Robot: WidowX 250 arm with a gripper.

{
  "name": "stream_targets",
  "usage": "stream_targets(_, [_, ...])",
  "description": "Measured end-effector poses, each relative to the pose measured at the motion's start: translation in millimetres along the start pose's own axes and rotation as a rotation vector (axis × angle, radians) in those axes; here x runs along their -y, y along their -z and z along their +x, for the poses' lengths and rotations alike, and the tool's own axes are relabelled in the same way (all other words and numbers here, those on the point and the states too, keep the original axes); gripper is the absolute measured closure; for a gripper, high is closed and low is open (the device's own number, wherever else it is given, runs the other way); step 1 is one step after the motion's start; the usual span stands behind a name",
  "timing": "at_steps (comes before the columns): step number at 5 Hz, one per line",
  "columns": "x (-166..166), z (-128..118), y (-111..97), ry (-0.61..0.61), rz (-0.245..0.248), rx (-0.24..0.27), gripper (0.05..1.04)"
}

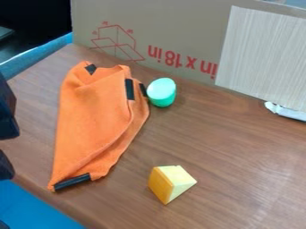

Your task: Fold the cloth from bottom to top

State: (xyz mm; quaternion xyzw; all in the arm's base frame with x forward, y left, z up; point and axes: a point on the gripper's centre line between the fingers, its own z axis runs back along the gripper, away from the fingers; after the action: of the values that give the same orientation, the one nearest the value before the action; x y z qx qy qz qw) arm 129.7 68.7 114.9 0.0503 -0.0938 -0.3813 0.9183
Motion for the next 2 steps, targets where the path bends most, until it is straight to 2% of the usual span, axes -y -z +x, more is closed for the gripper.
stream_targets(1, [-3.2, -7.2, 15.6, 0.051, 0.033, -0.004, 0.083])
stream_targets(2, [-7.3, -10.1, 32.5, 0.073, 0.022, -0.005, 0.083])
